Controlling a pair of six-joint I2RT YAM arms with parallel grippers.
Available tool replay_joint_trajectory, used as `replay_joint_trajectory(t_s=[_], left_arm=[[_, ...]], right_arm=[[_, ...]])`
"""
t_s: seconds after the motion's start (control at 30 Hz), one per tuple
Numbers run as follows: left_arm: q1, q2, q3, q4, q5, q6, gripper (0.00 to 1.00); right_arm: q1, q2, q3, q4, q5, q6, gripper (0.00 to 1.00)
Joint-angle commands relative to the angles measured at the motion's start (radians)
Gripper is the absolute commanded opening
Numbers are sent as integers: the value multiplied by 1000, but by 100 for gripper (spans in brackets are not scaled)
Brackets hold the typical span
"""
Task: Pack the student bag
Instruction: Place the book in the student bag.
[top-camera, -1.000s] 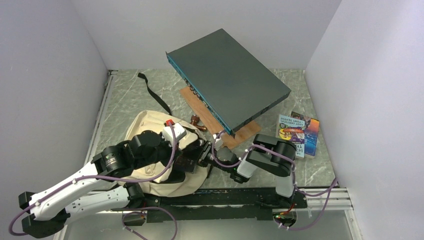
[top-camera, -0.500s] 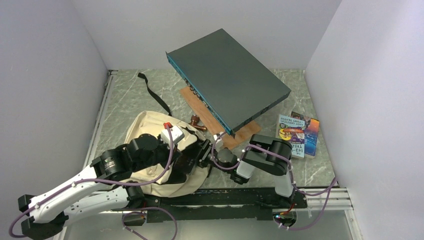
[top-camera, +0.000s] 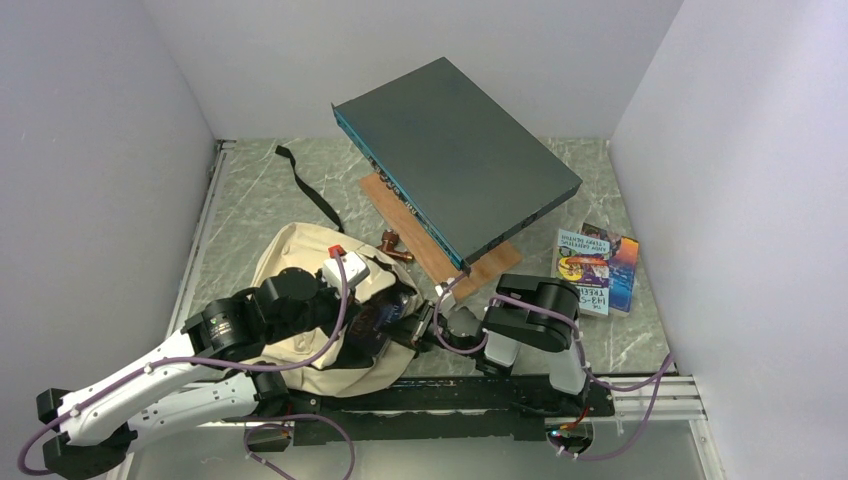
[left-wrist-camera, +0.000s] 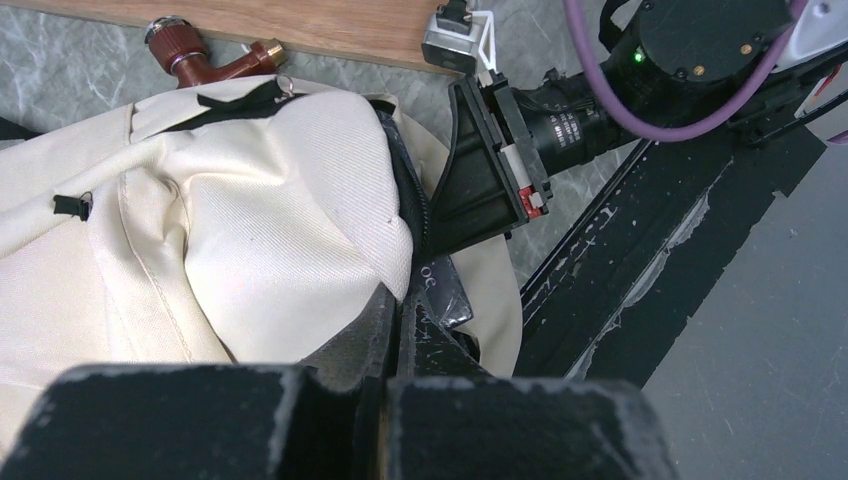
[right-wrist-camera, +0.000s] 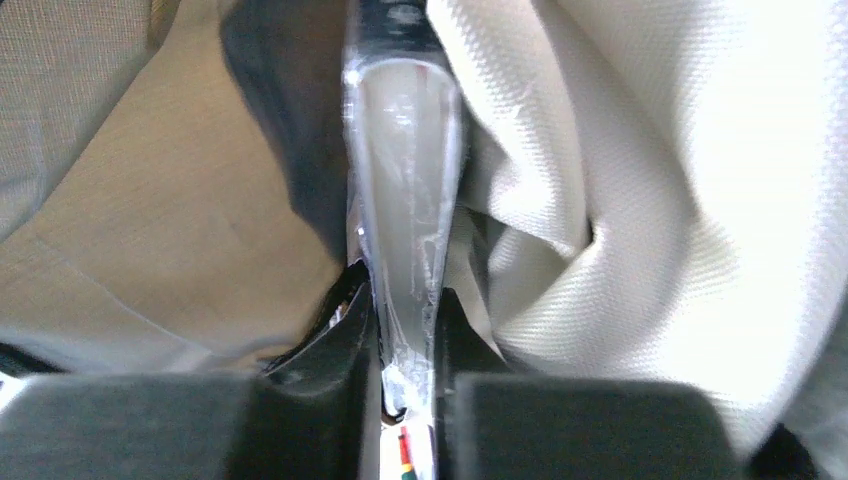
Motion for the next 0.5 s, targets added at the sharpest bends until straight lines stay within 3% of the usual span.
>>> replay_joint_trajectory(t_s=[0.0,0.2,0.47], left_arm=[[-3,-19,33,56,22,-7,0],[-3,-13,27,78,30,-2,0],[-3,-3,37,62,39,23,0]], right_arm=[[10,37,31,248,-33,16,0],[12,3,121,180,-82,-34,0],[11,24,238,250,-148,-67,0]])
